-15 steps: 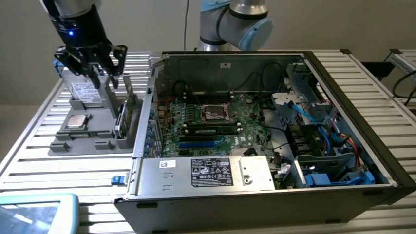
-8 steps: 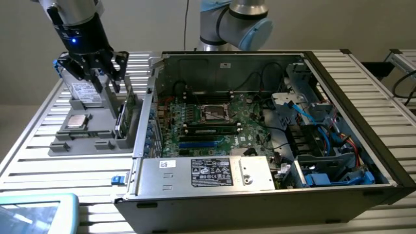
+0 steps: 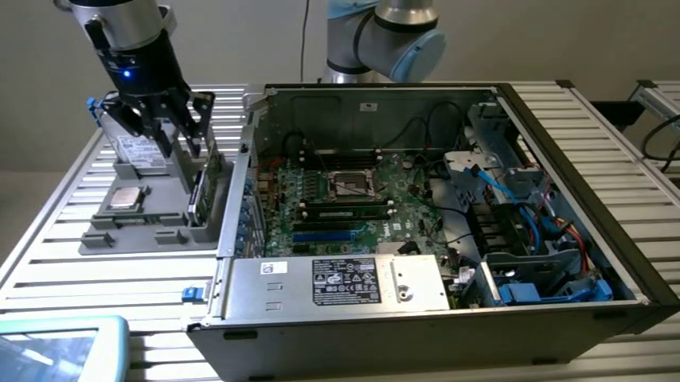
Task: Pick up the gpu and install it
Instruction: 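Pick up the gpu and move the gpu toward the slot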
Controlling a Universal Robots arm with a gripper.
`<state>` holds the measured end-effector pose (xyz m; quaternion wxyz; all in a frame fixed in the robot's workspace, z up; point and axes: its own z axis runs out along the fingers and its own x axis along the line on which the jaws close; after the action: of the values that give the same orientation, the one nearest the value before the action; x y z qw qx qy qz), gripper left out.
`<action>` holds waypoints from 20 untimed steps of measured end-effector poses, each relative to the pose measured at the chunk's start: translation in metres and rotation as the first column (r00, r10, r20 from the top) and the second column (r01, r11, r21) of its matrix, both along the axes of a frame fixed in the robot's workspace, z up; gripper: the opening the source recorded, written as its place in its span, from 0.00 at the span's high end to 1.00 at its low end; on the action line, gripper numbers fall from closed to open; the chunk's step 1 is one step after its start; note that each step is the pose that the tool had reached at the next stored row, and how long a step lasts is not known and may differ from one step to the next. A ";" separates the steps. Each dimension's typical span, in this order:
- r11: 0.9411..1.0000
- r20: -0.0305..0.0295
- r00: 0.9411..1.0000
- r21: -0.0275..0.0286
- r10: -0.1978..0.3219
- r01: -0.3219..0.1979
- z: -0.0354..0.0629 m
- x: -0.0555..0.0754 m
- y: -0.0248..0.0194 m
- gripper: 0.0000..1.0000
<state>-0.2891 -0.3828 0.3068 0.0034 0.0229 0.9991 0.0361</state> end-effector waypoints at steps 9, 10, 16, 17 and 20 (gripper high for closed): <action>1.000 0.004 1.000 0.000 -0.006 0.006 -0.0161 0.001 -0.0009 0.52; 1.000 0.006 1.000 0.000 -0.006 0.006 -0.0176 0.001 -0.0012 0.52; 1.000 0.025 1.000 0.007 -0.006 0.006 -0.0252 -0.001 -0.0027 0.52; 1.000 0.025 1.000 0.008 -0.006 0.006 -0.0270 -0.001 -0.0034 0.52; 1.000 0.026 1.000 0.009 -0.006 0.006 -0.0323 -0.001 -0.0062 0.52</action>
<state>-0.2904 -0.3890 0.2745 0.0165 0.0255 0.9987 0.0407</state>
